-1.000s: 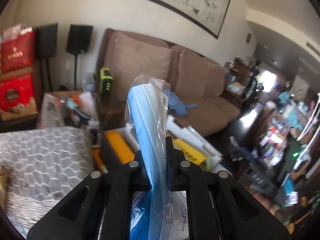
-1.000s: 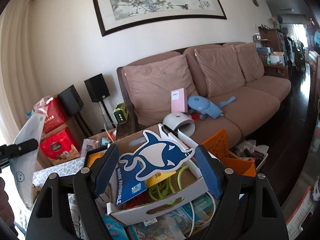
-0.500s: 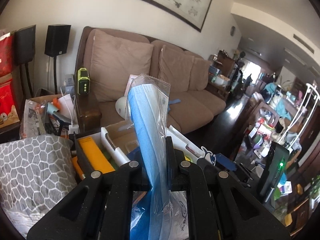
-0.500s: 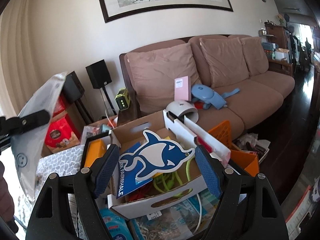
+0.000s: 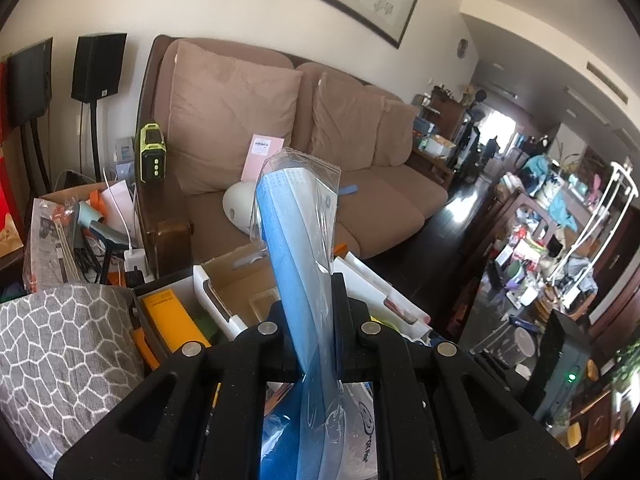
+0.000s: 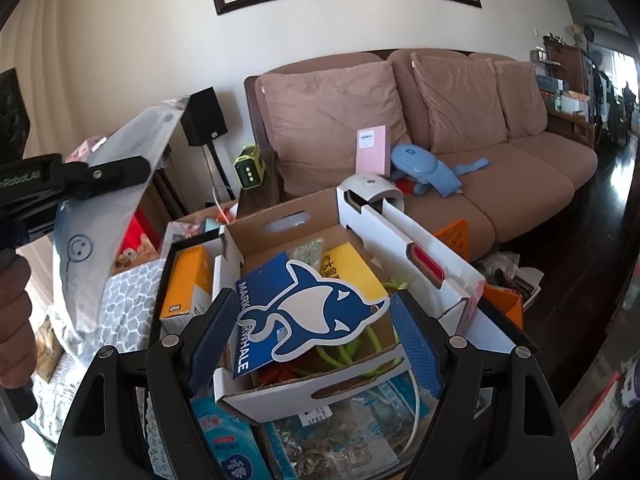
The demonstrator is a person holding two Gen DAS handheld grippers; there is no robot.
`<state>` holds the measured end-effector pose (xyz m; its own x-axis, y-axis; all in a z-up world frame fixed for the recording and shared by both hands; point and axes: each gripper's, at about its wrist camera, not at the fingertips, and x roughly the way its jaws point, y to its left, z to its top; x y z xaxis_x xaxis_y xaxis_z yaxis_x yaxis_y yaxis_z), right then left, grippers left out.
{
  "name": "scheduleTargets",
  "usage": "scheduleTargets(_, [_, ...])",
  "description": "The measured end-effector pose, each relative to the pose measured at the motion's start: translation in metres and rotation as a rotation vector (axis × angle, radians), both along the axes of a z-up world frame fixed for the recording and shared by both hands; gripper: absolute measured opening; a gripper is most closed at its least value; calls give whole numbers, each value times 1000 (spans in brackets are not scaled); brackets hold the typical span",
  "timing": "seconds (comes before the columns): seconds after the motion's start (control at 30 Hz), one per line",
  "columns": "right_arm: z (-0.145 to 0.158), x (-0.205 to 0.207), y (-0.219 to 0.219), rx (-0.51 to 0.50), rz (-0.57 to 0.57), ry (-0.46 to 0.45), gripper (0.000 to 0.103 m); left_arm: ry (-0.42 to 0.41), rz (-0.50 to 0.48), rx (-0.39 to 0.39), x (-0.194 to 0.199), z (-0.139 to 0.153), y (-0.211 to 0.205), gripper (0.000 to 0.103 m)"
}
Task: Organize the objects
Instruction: 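Hold the mask packet and whale sticker above the box with both tools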
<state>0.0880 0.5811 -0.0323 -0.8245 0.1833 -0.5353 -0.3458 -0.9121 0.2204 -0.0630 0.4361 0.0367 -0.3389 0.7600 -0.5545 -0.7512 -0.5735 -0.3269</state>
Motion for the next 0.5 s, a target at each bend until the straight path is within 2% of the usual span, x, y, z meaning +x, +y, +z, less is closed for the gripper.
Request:
scheduleTargets(0.33, [0, 1, 3, -4, -12, 3, 80, -22, -2, -24, -12, -4, 18, 9])
scheduleTargets(0.5, [0, 2, 6, -13, -15, 1, 80, 4, -3, -31, -14, 2, 26, 9])
